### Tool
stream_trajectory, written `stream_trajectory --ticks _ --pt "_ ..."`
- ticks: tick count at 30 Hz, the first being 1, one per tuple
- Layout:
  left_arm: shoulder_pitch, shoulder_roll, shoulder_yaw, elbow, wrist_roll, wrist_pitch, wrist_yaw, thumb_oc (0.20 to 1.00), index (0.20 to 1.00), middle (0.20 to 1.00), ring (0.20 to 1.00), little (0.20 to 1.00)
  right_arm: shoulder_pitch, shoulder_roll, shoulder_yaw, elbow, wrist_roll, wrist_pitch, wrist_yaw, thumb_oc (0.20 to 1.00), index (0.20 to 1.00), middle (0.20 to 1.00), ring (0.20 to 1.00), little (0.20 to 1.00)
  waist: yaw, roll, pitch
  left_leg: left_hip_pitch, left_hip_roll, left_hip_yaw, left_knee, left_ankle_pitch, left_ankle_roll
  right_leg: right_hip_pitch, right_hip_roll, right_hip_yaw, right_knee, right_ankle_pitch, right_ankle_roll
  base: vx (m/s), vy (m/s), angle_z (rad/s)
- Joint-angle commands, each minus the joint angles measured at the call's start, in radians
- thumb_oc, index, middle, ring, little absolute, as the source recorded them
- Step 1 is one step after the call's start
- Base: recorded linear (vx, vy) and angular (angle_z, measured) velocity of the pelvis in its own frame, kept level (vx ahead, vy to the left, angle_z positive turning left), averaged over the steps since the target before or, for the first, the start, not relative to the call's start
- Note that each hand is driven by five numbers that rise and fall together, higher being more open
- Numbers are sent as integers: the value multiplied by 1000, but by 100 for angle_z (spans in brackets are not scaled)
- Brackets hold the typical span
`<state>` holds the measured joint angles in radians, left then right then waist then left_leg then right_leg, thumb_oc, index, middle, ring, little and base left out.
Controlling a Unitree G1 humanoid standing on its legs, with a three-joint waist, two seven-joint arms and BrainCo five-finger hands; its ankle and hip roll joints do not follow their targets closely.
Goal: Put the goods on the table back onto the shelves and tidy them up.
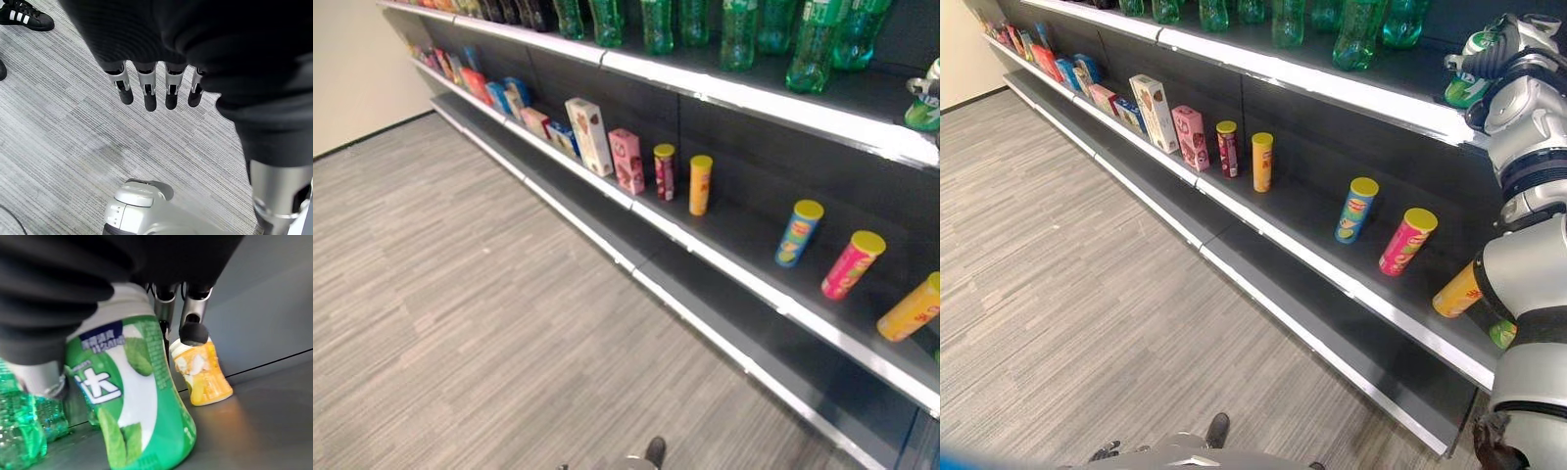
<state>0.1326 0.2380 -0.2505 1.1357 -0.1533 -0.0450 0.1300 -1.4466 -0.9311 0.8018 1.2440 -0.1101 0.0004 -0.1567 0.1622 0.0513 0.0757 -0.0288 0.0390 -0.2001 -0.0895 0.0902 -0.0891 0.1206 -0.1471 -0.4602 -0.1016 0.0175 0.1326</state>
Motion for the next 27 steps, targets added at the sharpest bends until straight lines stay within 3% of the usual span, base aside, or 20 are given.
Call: stream_trajectory --ticks 1,13,27 --pt "-58 54 -41 12 2 -23 1 1000 1000 1000 1000 1000 -145 -42 148 13 -40 -8 7 200 200 200 200 200 11 -76 41 -1 22 72 35 -66 -92 71 -40 38 74 -156 31 0 0 0" --pt "-64 60 -32 6 9 -27 4 1000 1000 1000 1000 1000 -157 -51 187 5 -69 -6 32 200 200 200 200 200 -15 -96 44 10 26 94 41 -82 -83 62 -43 71 76 -154 33 9 2 -7" --pt "-74 65 -30 7 12 -24 1 1000 1000 1000 1000 1000 -116 -15 137 0 -24 -10 40 200 200 200 200 200 -30 -102 46 28 32 121 38 -92 -75 57 -41 104 68 -147 34 -5 4 -10"
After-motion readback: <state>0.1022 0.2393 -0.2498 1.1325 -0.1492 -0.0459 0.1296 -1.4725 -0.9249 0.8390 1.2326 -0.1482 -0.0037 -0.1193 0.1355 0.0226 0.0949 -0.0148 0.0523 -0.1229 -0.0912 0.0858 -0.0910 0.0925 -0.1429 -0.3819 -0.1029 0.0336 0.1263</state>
